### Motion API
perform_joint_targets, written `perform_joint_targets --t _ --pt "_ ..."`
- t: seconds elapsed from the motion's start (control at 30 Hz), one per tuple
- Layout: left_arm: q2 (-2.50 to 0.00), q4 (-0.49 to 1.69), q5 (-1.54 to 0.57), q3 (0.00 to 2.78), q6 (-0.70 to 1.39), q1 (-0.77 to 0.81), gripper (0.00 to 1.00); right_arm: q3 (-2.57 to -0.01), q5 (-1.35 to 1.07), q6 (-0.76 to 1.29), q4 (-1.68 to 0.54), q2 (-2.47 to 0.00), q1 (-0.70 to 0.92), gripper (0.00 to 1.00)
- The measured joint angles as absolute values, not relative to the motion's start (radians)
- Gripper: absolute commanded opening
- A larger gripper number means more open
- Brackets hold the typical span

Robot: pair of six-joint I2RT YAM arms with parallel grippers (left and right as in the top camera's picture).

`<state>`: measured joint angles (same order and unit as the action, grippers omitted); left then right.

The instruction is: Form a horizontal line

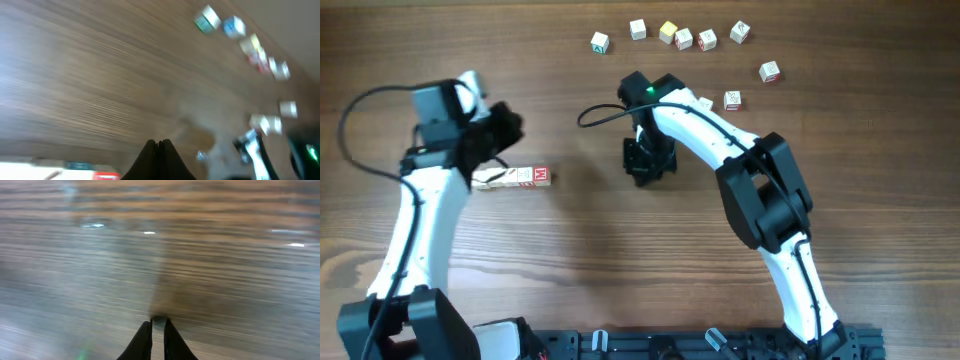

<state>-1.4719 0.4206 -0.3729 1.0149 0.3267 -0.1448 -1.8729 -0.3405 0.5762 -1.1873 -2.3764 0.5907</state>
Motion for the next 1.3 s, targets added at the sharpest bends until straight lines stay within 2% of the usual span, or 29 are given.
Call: perform_joint_targets --t 0.13,0.33,0.47,0.6,0.87,1.3 --pt "-1.472 0.41 -0.306 1.015 0.328 -0.063 0.04 -1.873 -0.335 0.569 -1.204 -2.376 0.572 0.21" --pt "-1.48 0.305 -0.158 1.015 0.318 -0.11 0.04 -1.873 -0.339 0.566 -1.197 -2.376 0.573 0.23" --pt "-1.588 0.292 -0.091 1.021 0.27 -0.115 0.04 -1.873 -0.34 0.566 -1.194 -2.376 0.573 0.24" --pt "-1.67 0.326 -0.066 1.021 0.255 -0.115 0.04 -1.873 -0.343 0.566 -1.191 -2.376 0.573 0.24" --pt "-1.671 0.43 0.082 1.021 0.236 -0.115 0.04 -1.873 -0.358 0.566 -1.166 -2.376 0.572 0.24" --pt "-1.726 0.439 0.119 1.021 0.21 -0.204 0.04 -1.873 -0.359 0.566 -1.164 -2.376 0.572 0.24"
